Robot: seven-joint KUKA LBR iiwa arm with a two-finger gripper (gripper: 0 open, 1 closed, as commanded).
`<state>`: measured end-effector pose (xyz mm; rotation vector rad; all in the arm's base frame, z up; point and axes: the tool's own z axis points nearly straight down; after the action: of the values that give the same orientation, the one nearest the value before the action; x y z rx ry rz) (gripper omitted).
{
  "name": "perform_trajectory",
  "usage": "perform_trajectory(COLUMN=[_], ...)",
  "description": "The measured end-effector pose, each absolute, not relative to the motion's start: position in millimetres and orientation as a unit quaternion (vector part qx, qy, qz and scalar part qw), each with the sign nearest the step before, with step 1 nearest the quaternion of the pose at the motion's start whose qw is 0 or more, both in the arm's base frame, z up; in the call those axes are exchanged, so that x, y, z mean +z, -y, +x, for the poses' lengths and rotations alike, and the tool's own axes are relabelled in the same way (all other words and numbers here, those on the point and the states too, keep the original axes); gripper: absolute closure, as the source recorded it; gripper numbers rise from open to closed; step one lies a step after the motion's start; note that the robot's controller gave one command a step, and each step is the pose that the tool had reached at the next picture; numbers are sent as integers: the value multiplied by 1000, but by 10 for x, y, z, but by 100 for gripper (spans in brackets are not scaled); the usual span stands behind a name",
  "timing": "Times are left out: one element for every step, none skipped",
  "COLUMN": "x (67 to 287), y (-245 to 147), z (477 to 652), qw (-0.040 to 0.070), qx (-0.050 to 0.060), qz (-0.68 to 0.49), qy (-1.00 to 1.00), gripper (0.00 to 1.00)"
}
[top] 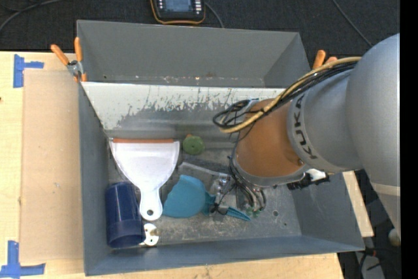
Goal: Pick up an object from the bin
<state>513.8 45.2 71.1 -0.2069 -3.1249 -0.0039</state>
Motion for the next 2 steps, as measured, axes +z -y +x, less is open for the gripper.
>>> perform_trajectory(x=[711,946], y=[-453,-447], z=[5138,5111], qw=[5,9], qx=[-1,0], qz=[-66,-65], qy=[998,998], gripper=[100,100])
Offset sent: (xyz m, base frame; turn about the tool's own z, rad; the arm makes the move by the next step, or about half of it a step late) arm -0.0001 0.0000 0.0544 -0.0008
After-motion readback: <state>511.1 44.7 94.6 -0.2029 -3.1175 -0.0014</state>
